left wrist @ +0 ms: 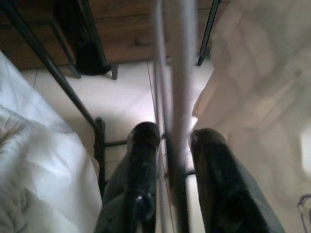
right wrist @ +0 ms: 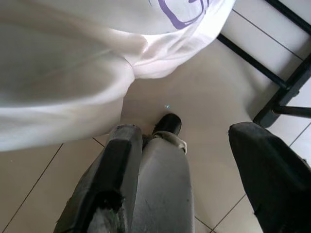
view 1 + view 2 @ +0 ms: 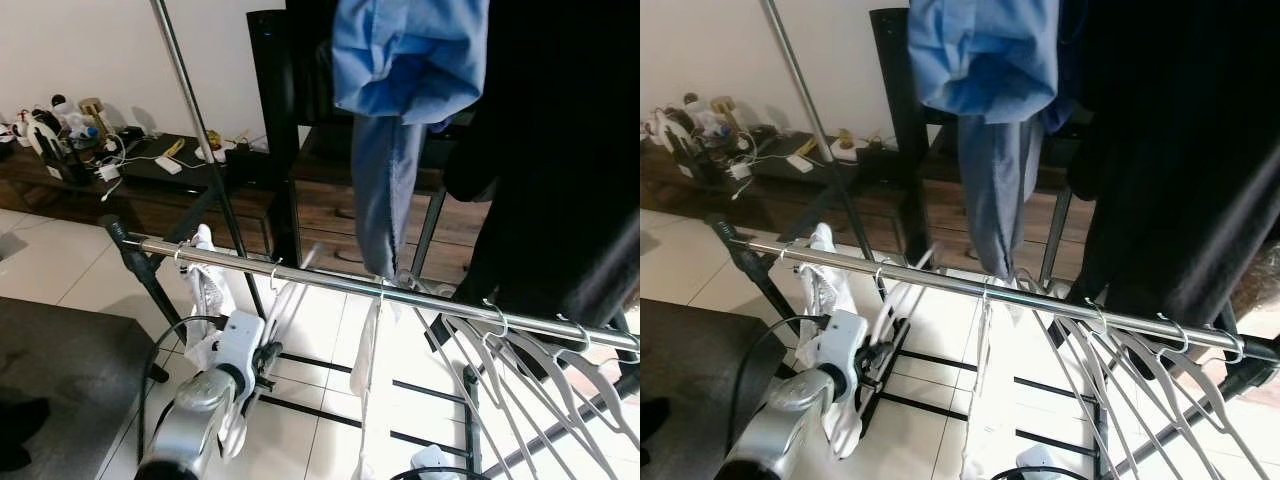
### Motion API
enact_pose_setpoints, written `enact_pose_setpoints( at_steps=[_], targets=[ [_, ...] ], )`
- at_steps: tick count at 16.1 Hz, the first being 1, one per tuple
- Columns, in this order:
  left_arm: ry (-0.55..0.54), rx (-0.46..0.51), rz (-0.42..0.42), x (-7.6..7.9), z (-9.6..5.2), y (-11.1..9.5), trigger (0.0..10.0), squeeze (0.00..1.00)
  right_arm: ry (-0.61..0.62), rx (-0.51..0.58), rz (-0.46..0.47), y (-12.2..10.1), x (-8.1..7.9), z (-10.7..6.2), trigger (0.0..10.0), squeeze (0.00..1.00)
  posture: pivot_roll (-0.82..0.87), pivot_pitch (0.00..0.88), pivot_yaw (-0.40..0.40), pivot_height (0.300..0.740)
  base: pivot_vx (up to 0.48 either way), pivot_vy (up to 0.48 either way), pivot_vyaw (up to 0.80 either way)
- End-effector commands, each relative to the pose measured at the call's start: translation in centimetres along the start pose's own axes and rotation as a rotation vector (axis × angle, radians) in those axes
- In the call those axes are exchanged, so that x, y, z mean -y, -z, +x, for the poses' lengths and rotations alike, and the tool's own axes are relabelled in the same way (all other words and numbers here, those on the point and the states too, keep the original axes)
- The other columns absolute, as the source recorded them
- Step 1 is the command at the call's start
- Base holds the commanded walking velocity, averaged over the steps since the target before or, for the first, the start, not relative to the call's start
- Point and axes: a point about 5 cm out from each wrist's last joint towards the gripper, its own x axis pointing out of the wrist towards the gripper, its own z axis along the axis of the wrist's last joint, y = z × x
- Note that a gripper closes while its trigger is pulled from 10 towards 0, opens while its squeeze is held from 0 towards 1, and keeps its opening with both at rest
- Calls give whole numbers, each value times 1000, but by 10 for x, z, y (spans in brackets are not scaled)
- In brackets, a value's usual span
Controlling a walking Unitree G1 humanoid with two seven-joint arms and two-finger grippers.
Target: Hang hanger
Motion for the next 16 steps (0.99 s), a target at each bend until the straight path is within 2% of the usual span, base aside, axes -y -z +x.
enact_pose_setpoints(
  at_steps=[1, 4, 5, 6, 7, 9, 11, 13, 16],
  targets=[
    [3, 40, -9, 3, -13, -2, 10000, 1000, -5, -7, 5, 4, -1, 0, 10000, 0, -1, 101, 17, 740, 0, 0, 0],
    [-12, 116, 28, 8, -44, -11, 10000, 1000, 0, -10, 8, 5, -1, 0, 10000, 0, -2, 97, 20, 740, 0, 0, 0],
    [-29, 143, 33, 10, -58, -13, 10000, 839, 0, -12, 9, 5, -1, 0, 10000, 0, 2, 93, 23, 740, 0, 0, 0],
    [-46, 158, 46, 11, -67, -13, 10000, 671, -1, -14, 8, 6, -1, 0, 10000, 0, 4, 92, 23, 740, 0, 0, 0],
    [-85, 179, 41, 12, -78, -13, 10000, 0, -3, -15, 7, 6, -1, 0, 10000, 0, 8, 90, 23, 740, 0, 0, 0],
    [-174, 191, 33, 12, -99, -10, 10000, 0, -1, -21, -9, 7, 0, 0, 10000, 0, 16, 85, 20, 740, 0, 0, 0],
    [-275, 202, 7, 4, -110, -8, 10000, 0, -7, -24, -24, 7, 0, -1, 10000, 0, 21, 81, 18, 740, 0, 0, 231],
    [-309, 212, 10, -1, -110, -11, 10000, 0, -14, -26, -42, 6, 0, -1, 10000, 0, 19, 72, 20, 740, 0, 0, 800],
    [-314, 207, 26, 2, -108, -12, 10000, 0, -17, -28, -49, 6, -1, 0, 10000, 0, 15, 67, 24, 740, 0, 0, 800]
  ],
)
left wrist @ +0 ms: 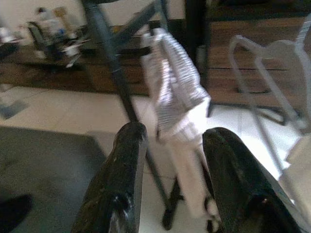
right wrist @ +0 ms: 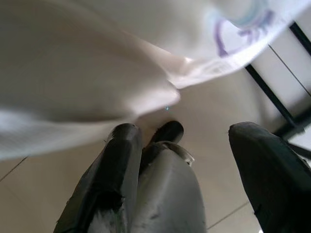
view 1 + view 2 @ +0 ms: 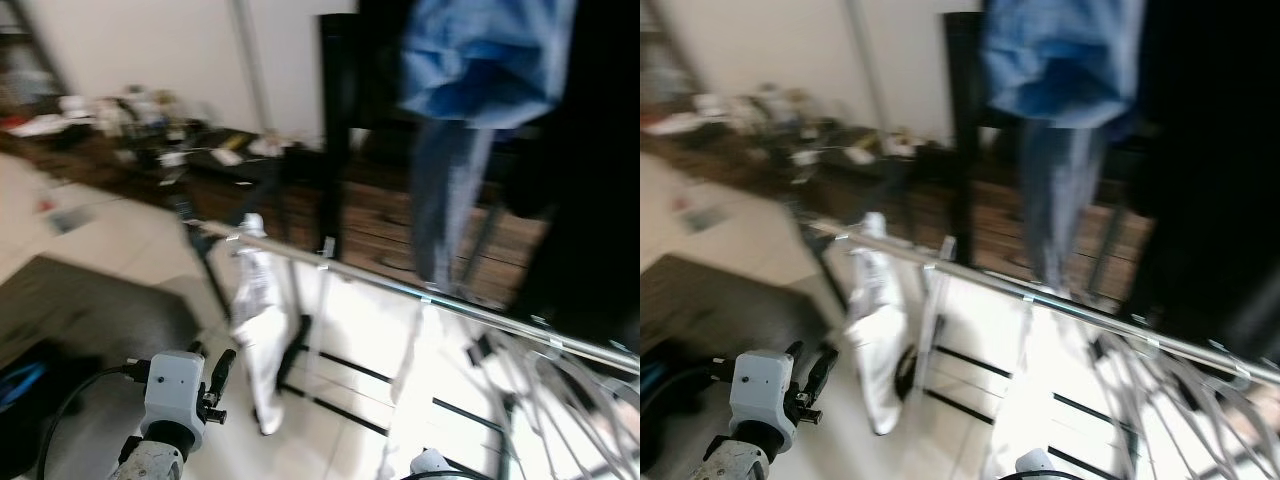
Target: Hang hanger
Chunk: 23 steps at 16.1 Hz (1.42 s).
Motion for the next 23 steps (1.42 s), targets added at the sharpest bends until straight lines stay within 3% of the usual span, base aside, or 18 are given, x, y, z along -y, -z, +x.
enact_pose_setpoints(
  at_steps=[1, 5, 15, 23],
  targets=[
    [-8, -14, 21, 0, -1, 1, 10000, 0, -7, -11, 2, 3, -2, 0, 10000, 0, 16, 66, 24, 740, 0, 0, 800],
    [-59, -41, -11, -4, -2, 4, 10000, 0, -4, -15, 12, 3, -2, 0, 10000, 0, 22, 74, 26, 740, 0, 76, 600],
    [-53, -59, -8, -2, 0, 6, 10000, 0, -13, -23, 4, 3, -2, 0, 10000, 0, 21, 86, 24, 740, 0, 480, 0],
    [-36, -69, -7, 1, 1, 7, 10000, 0, -5, -32, 23, 4, -1, 0, 10000, 0, 21, 92, 24, 740, 0, 480, 536]
  ],
)
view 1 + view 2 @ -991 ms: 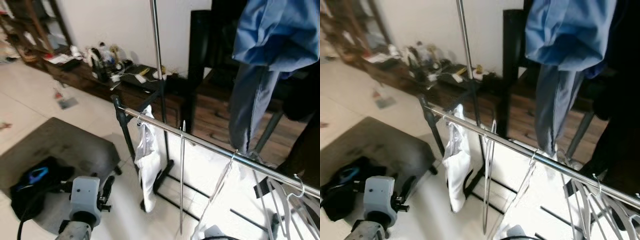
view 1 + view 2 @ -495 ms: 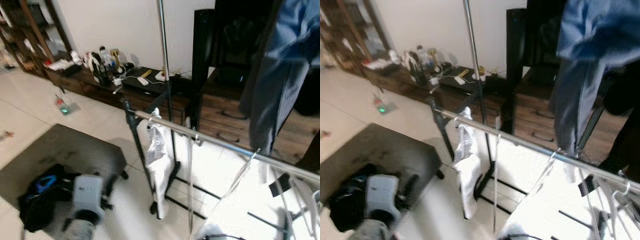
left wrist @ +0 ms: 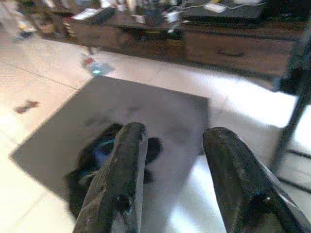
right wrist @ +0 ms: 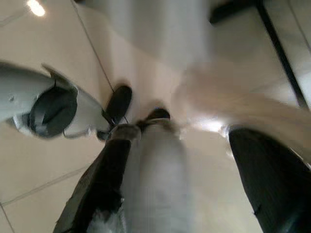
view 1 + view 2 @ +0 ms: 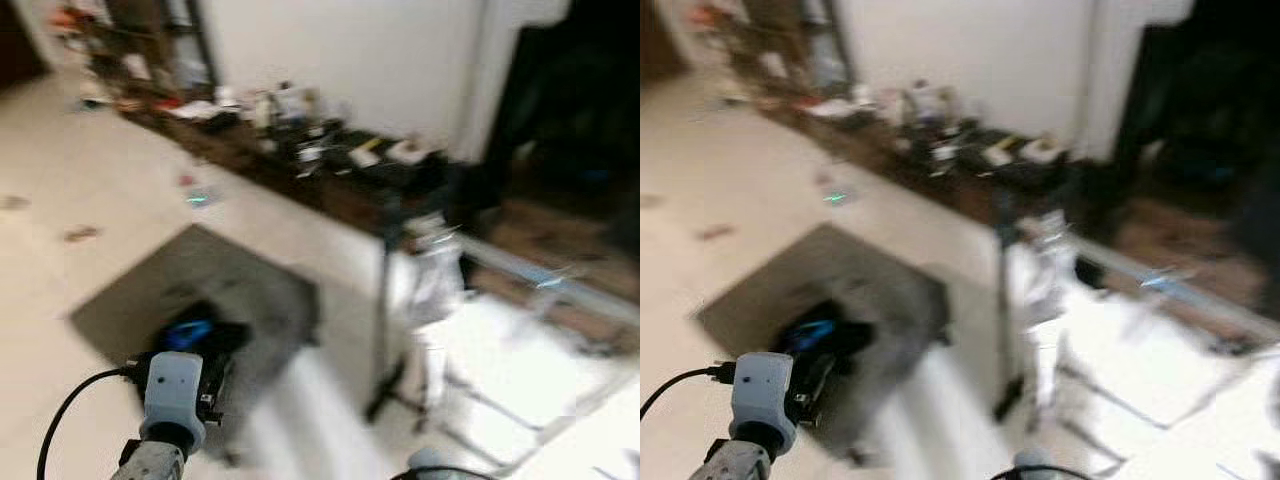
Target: Hang hanger
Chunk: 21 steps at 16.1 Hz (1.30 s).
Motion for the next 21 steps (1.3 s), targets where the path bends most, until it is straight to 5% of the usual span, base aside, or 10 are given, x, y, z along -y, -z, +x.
enact_pose_setpoints(
  at_steps=[1, 10, 21],
  targets=[
    [3, -9, 16, 0, -1, 0, 10000, 0, -8, -21, 27, 8, -5, 1, 10000, 0, 21, 94, 24, 740, 0, 480, 0],
    [58, -64, 21, 2, 12, 10, 10000, 0, 4, -20, 50, 8, -4, 1, 10000, 0, 27, 104, 20, 740, 0, 446, 0],
    [11, -80, 18, -4, 14, 14, 10000, 0, -5, -5, 35, 6, -6, 1, 10000, 0, 30, 105, 26, 740, 63, 0, 0]
  ],
)
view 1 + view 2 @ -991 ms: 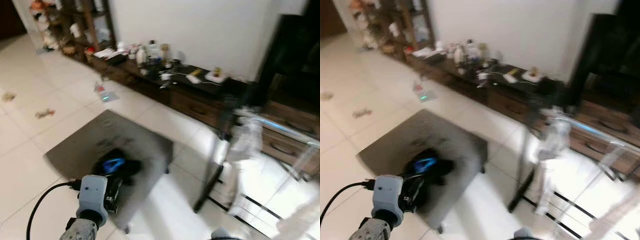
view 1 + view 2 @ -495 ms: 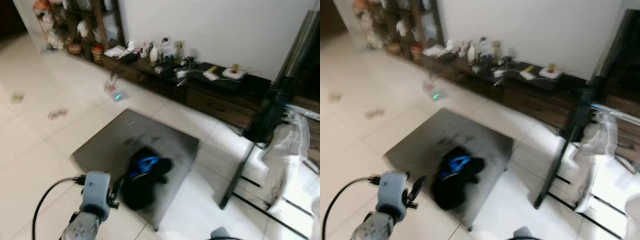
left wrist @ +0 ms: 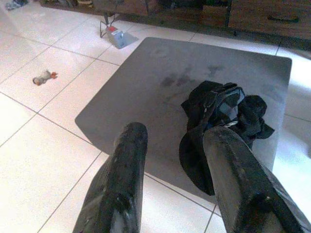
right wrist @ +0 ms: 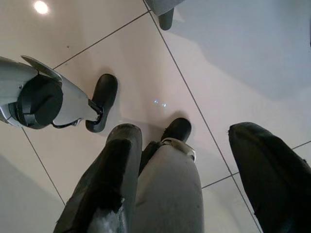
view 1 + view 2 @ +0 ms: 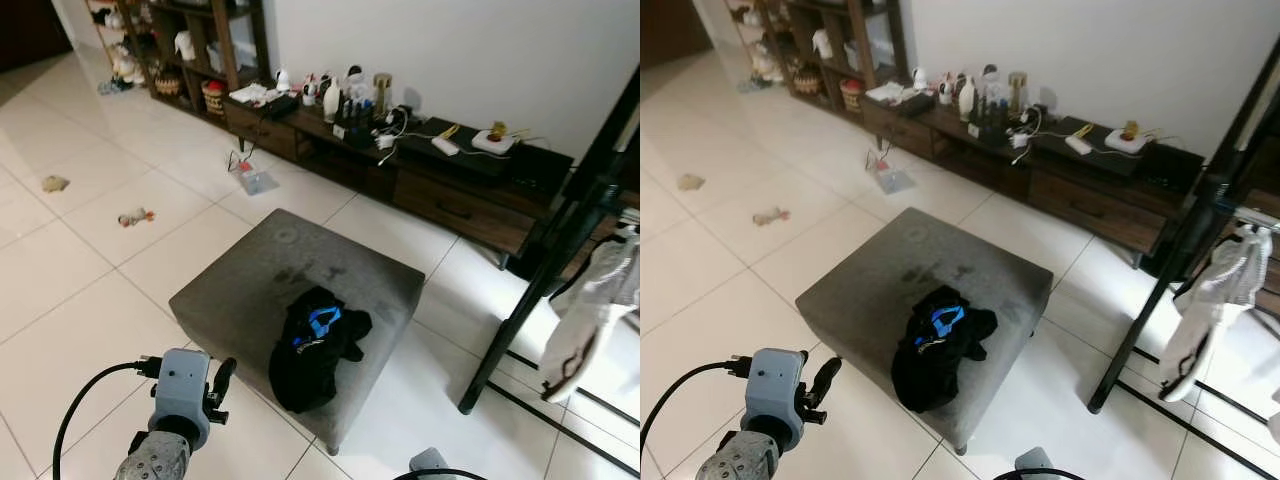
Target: Hang hanger
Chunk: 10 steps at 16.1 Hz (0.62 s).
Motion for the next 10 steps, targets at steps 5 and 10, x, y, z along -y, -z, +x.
enact_pose_setpoints(
  at_steps=[5, 10],
  targets=[
    [-17, -21, 0, -3, 1, 4, 10000, 0, -13, 0, 12, 2, -2, 0, 10000, 0, 29, 104, 27, 740, 401, 0, 431],
    [-10, -22, 2, -2, 2, 5, 10000, 0, -19, 1, 17, 3, -2, 0, 10000, 0, 27, 99, 27, 740, 430, 0, 0]
  ],
)
